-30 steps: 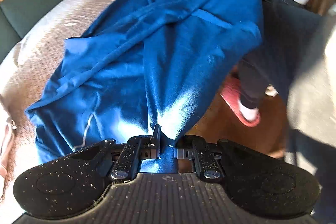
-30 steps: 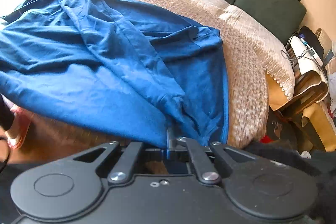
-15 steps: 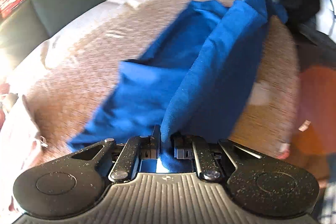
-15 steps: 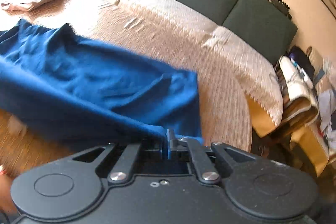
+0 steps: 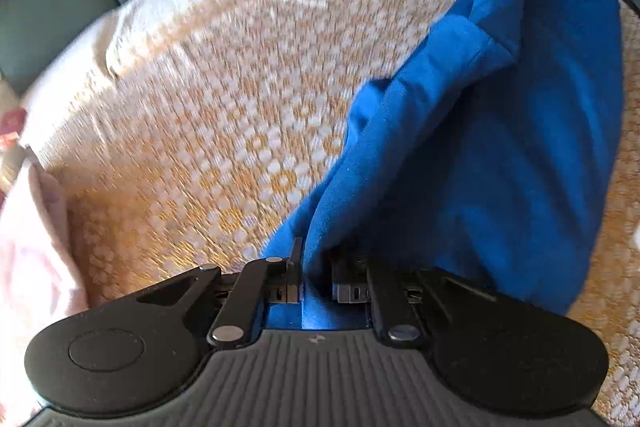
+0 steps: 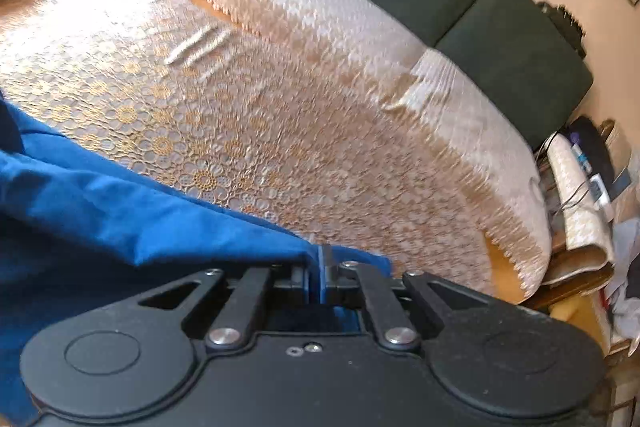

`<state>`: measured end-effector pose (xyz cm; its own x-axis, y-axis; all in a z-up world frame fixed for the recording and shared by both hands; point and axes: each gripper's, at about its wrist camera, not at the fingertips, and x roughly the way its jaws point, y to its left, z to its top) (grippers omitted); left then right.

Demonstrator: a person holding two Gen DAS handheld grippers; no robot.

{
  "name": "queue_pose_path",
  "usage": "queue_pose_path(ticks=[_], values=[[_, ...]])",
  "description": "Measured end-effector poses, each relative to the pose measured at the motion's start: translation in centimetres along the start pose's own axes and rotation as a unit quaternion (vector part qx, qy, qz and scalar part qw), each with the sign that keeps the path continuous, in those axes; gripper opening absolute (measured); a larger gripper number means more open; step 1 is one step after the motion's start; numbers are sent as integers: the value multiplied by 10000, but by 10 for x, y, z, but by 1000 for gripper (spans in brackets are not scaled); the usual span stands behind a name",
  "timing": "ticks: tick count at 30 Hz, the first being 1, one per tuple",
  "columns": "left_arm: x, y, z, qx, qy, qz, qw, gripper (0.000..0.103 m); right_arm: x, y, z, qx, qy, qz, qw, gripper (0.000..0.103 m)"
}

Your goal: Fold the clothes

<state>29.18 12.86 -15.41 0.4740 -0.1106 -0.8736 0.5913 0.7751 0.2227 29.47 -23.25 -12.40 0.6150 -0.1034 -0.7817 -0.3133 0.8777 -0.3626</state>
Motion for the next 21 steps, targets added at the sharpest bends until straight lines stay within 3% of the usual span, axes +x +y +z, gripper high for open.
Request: queue_pose_path(ticks=[7, 11, 14, 18, 21], values=[[-1, 24, 12, -313, 291, -515, 9978, 12, 48, -6, 15, 317, 314, 271, 9986, 103], [-9, 27, 16, -431, 224, -525, 9974, 15, 71, -16, 24, 673, 558, 436, 9952, 103], [-15, 36, 17, -743, 86, -542, 9957, 24, 61, -27, 27, 973, 381, 583, 9928, 103], [-17, 41, 14, -927, 141, -270, 9952, 47, 29, -29, 24, 989, -102, 708, 9925, 103], [-21, 34, 8, -860, 351, -339, 9951, 48, 13, -15, 21, 429, -137, 463, 9979, 103]])
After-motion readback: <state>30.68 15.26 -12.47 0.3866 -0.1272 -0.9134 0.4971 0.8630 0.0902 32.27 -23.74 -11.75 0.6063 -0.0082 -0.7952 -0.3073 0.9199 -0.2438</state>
